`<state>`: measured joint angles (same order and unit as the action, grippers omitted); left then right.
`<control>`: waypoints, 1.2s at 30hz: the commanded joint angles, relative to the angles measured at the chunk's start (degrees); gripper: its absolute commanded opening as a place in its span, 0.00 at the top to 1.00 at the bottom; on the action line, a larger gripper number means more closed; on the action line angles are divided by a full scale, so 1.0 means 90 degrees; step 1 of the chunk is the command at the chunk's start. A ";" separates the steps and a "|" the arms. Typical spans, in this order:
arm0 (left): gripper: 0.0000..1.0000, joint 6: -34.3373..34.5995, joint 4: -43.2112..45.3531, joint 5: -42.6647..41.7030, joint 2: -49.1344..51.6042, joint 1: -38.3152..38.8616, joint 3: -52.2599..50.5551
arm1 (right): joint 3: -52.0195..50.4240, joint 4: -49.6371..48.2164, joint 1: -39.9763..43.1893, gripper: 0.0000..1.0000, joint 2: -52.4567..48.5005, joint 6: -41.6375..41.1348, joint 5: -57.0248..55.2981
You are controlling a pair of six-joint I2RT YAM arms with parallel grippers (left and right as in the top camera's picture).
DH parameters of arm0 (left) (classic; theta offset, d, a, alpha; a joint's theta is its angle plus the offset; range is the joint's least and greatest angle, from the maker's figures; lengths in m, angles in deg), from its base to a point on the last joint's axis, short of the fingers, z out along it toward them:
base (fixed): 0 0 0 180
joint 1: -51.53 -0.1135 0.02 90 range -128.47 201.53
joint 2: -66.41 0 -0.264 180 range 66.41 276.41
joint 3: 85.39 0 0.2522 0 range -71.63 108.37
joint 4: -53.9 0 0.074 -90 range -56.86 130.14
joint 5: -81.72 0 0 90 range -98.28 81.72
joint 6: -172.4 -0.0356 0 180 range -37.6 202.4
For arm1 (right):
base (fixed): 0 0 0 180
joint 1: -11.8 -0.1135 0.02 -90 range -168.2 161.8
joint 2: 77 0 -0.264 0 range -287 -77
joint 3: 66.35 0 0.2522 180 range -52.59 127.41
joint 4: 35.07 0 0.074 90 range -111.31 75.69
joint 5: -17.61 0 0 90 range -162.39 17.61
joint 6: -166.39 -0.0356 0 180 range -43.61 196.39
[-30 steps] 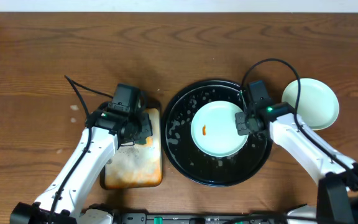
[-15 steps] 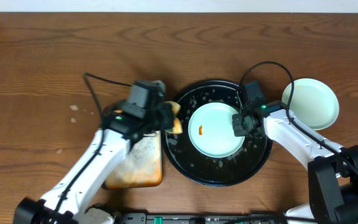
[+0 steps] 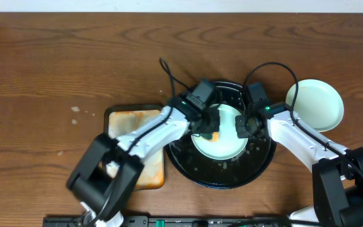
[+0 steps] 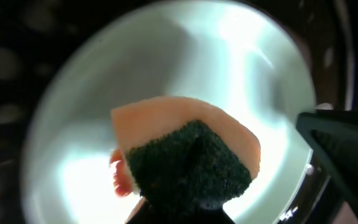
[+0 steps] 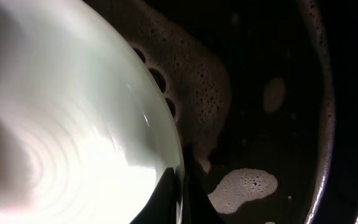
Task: Clean dirty plates on tray and stack at the side
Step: 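Wipe the mint-green plate on the black tray with the left-held sponge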
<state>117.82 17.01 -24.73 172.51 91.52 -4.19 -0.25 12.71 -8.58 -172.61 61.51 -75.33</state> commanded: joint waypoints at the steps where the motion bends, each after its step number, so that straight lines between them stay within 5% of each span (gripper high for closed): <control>1: 0.92 0.0408 0.0355 -0.0308 0.0304 0.0168 0.0131 | -0.0019 0.0005 0.0005 0.99 -0.0085 -0.0087 0.0007; 11: 0.92 0.0323 0.0143 0.0702 0.1064 0.0245 0.0129 | -0.0019 0.0007 0.0005 0.99 -0.0085 -0.0087 0.0051; 23: 0.92 0.0282 -0.1554 0.2778 0.1190 0.0245 0.0787 | -0.0019 0.0034 0.0005 0.99 -0.0085 -0.0092 0.0078; 36: 0.92 -0.0095 -0.2863 0.3412 0.1178 0.0238 0.1841 | -0.0019 0.0168 0.0005 0.99 -0.0085 -0.0107 0.0073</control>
<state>118.13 -4.94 -1.14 182.20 94.67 8.05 -0.23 13.37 -8.58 -172.61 61.27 -74.02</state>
